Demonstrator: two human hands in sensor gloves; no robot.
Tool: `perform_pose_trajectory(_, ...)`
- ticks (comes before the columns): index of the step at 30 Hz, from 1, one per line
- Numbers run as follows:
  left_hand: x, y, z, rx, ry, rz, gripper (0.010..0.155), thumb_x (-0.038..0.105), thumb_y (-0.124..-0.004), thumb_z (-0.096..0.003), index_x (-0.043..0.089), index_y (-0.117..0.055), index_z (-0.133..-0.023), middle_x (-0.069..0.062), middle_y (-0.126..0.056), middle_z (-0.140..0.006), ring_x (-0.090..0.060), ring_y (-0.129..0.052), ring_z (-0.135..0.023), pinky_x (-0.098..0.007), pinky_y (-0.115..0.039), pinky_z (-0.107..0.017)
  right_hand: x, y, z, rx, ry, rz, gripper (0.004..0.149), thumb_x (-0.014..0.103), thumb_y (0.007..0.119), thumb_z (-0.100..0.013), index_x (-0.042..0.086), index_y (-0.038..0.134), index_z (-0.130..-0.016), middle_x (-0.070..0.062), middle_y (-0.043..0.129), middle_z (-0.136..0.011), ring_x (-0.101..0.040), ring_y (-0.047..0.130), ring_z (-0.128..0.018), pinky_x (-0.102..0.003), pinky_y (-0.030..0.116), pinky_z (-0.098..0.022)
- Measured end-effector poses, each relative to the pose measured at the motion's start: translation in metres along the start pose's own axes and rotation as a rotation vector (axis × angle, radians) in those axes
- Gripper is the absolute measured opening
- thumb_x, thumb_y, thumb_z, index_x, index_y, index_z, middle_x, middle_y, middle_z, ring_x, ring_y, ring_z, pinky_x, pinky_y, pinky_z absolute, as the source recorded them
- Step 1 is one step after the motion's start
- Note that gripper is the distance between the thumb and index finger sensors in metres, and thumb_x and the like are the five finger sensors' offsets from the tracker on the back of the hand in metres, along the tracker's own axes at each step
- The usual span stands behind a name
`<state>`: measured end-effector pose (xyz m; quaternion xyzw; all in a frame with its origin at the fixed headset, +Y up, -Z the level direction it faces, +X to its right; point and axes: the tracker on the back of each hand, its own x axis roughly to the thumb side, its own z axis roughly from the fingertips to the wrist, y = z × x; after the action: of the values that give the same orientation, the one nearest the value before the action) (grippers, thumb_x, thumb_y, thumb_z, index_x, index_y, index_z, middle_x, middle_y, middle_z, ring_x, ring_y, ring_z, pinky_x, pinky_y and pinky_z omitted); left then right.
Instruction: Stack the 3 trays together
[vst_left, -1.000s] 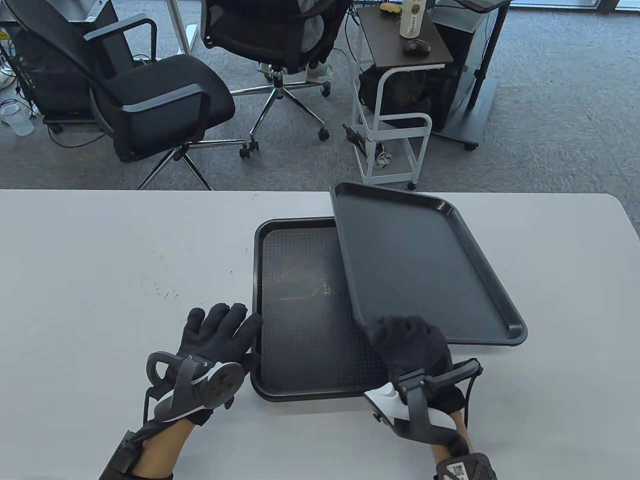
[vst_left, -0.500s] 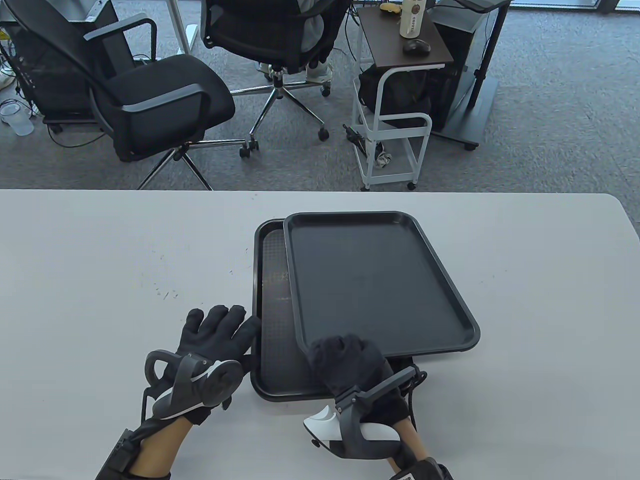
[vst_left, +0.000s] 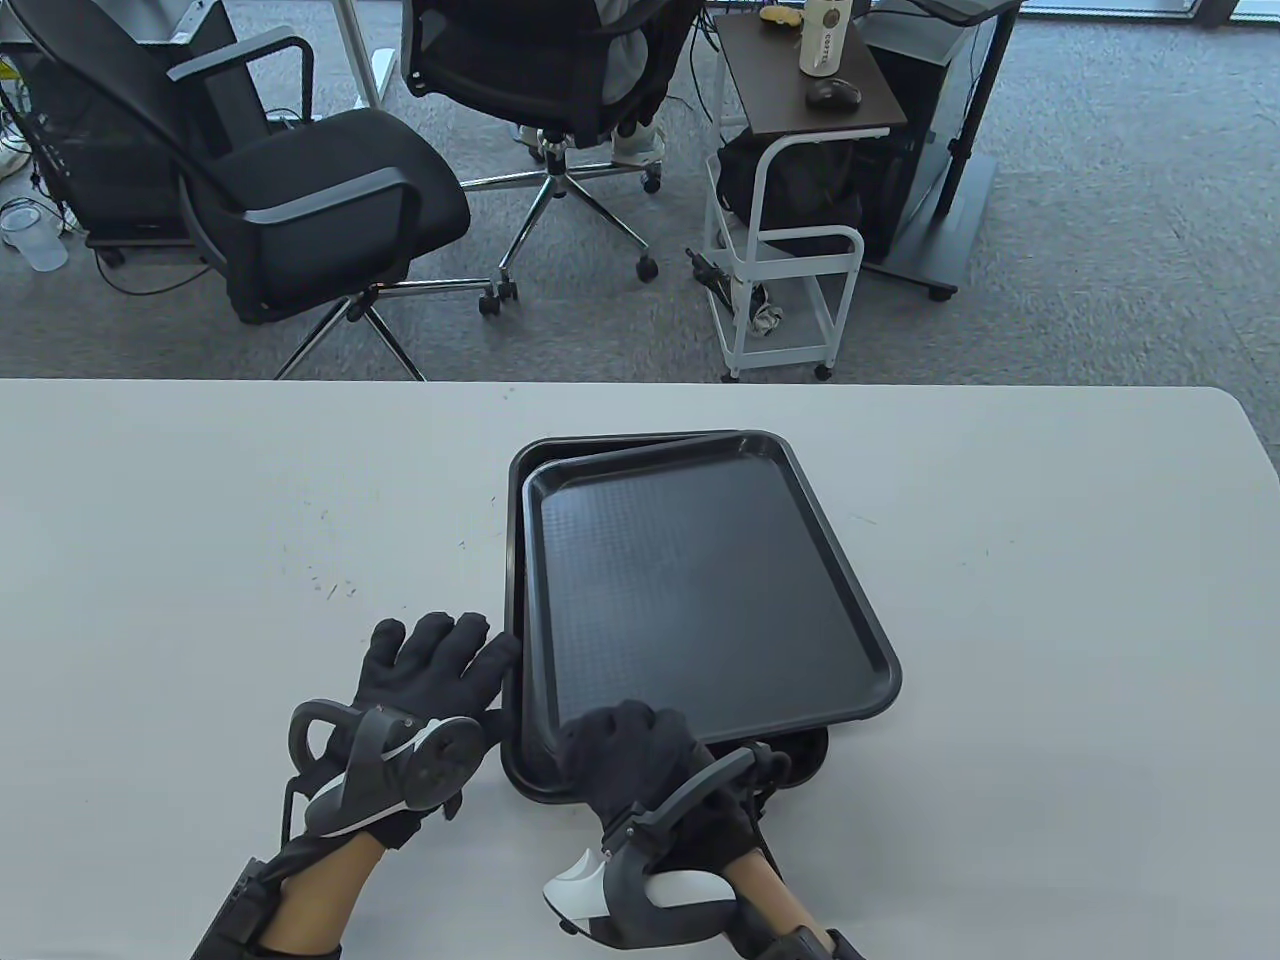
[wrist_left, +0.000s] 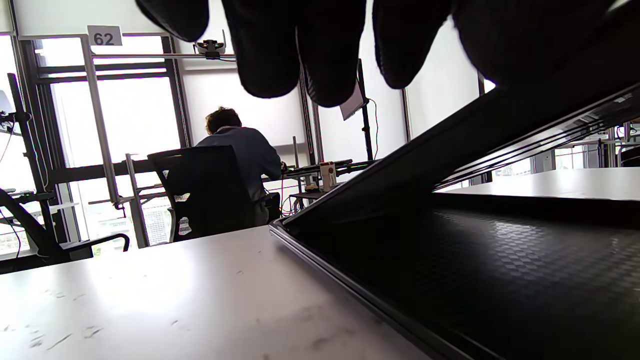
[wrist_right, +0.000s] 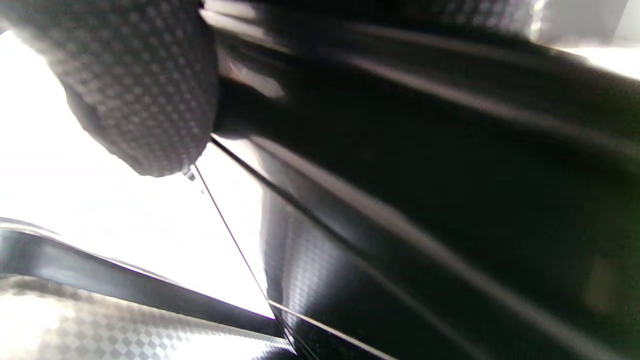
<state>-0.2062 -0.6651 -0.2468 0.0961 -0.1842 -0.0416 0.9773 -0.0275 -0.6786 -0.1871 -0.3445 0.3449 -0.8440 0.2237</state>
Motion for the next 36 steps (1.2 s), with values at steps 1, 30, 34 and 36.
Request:
perform_pose_trajectory(1,0.0,-0.001,0.0,-0.008,-0.001,0.003,0.07,0.059,-0.079,-0.0404,0.039,-0.069,-0.107,0.001,-0.074,-0.117,-0.034,-0.074,-0.111,-0.062,-0.05,-0.08,0.001,0.002,-0.001,0.002,0.007,-0.007,0.055,0.047,0.098,-0.03,0.033,0.082,-0.081,0.004,0.097,-0.064,-0.016,0.101,-0.043,-0.034,0.093,-0.029)
perform_pose_trajectory(30,-0.007,-0.001,0.0,-0.002,0.017,0.016,0.069,0.058,-0.079,-0.0405,0.038,-0.07,-0.106,0.001,-0.075,-0.116,-0.034,-0.074,-0.11,-0.062,-0.05,-0.08,0.027,0.055,0.008,0.333,-0.082,-0.249,0.059,0.053,0.096,-0.027,0.036,0.084,-0.082,0.007,0.104,-0.067,-0.014,0.111,-0.048,-0.035,0.095,-0.031)
perform_pose_trajectory(34,-0.008,-0.001,0.0,-0.001,0.019,0.018,0.069,0.058,-0.079,-0.0405,0.038,-0.07,-0.106,0.001,-0.075,-0.116,-0.034,-0.074,-0.11,-0.062,-0.05,-0.08,0.028,0.056,0.009,0.343,-0.096,-0.274,0.056,0.047,0.096,-0.03,0.037,0.082,-0.083,0.006,0.101,-0.074,-0.015,0.11,-0.053,-0.036,0.094,-0.034)
perform_pose_trajectory(36,-0.008,-0.002,0.0,-0.003,0.019,0.021,0.07,0.058,-0.079,-0.0405,0.038,-0.07,-0.106,0.001,-0.075,-0.116,-0.034,-0.074,-0.111,-0.062,-0.05,-0.08,0.029,0.057,0.01,0.366,-0.117,-0.29,0.057,0.044,0.095,-0.032,0.036,0.08,-0.087,0.005,0.099,-0.079,-0.016,0.108,-0.058,-0.036,0.094,-0.036)
